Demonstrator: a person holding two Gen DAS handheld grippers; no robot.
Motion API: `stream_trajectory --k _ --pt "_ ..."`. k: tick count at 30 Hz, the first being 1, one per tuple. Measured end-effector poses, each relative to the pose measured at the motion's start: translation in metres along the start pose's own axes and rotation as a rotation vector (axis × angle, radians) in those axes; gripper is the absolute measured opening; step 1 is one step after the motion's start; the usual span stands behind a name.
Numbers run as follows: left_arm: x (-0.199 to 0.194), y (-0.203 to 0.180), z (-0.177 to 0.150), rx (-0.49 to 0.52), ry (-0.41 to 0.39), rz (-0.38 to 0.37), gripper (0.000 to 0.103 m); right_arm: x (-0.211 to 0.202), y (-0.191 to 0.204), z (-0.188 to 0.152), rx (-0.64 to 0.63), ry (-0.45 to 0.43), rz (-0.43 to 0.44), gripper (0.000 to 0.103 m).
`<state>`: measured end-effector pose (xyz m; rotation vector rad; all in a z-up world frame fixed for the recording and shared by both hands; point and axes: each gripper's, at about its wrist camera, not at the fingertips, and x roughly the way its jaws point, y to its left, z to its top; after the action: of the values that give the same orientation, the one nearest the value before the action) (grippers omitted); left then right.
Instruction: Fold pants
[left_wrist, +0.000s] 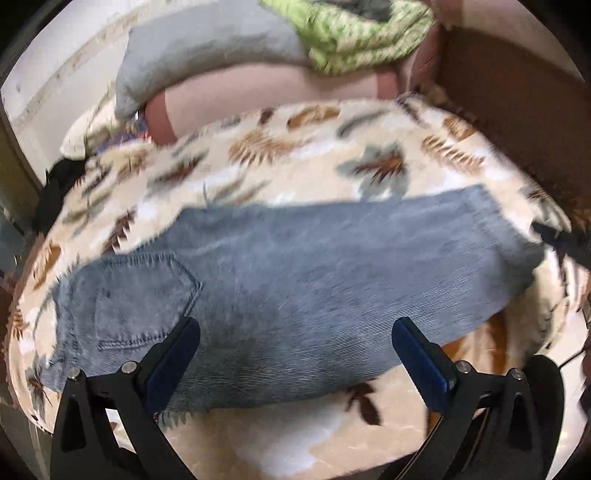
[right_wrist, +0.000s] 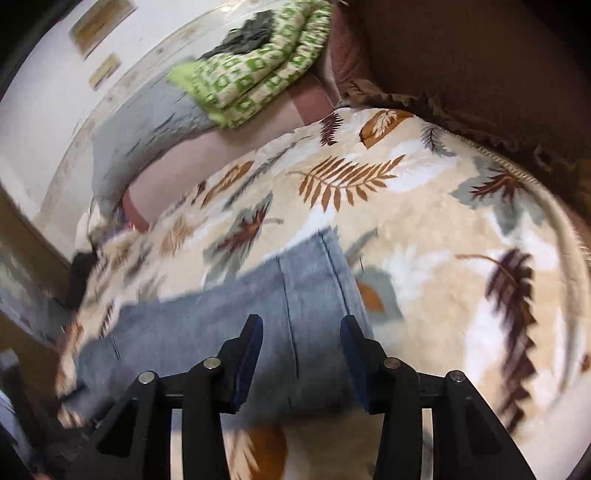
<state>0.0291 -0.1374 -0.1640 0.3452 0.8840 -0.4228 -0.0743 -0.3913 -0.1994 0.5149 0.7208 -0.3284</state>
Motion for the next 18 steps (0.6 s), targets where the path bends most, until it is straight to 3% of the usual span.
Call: stream_trajectory --k 8,11,18 --pt "-0.061 -0.012 -0.004 0.018 -0.164 -0.014 0.103 -0.017 -0.006 -0.058 0.047 -0.012 0.118 0.051" --pt "-0.066 -0.018 -0.008 0.034 -0.171 -0.034 0.103 -0.015 -0.015 -0.069 0.132 -0.02 0.177 0.051" --pt "-0.062 -0.027 -0.01 0.065 -0.157 0.006 0.103 -0.013 -0.019 -0.081 0.108 -0.081 0.168 0.051"
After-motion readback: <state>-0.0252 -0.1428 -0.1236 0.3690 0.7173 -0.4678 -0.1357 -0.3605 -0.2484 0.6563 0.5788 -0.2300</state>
